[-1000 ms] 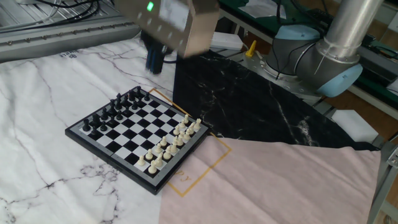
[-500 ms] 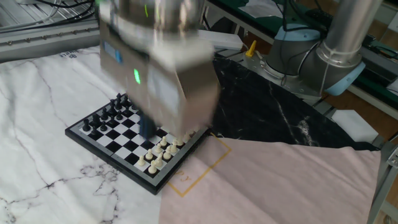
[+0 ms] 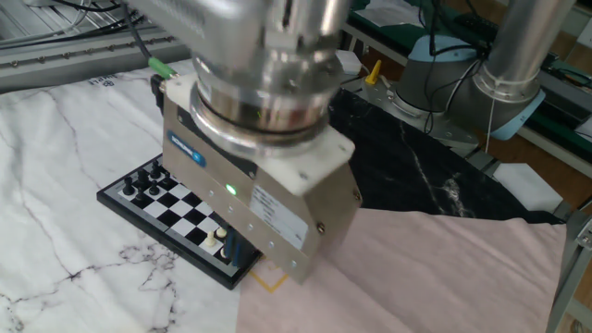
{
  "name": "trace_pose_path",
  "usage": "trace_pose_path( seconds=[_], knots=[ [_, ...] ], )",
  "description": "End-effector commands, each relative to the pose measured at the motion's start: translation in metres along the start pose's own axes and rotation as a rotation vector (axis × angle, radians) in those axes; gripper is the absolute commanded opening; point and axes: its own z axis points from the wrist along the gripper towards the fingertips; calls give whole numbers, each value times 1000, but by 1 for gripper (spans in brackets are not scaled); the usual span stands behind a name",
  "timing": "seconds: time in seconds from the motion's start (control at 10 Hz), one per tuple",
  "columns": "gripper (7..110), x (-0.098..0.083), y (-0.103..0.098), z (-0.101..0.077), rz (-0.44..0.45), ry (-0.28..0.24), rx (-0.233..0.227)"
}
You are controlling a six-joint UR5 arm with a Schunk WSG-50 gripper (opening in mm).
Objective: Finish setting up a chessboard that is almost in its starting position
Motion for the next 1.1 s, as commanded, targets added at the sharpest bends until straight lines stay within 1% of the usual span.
trace_pose_path(
  seconds=[0.0,0.1,0.2,0.3,0.4,0.5,0.6,0.7,0.8,0.9,1.0],
  knots=[
    [7,-36,7,0,-98,-137,7],
    [7,-76,9,-9,-212,-302,23],
    [7,-90,35,-15,-220,-371,-76],
    [7,-94,44,-18,-236,-397,-109],
    [7,-95,40,-18,-232,-398,-90],
    [7,-92,52,-19,-236,-389,-140],
    [7,-81,60,-17,-256,-352,-177],
    [22,-76,71,-6,-228,-284,-202],
    [22,-99,82,19,-200,-249,-154],
    [22,-116,99,41,-172,-231,-137],
    [22,-120,105,58,-172,-199,-126]
  ],
)
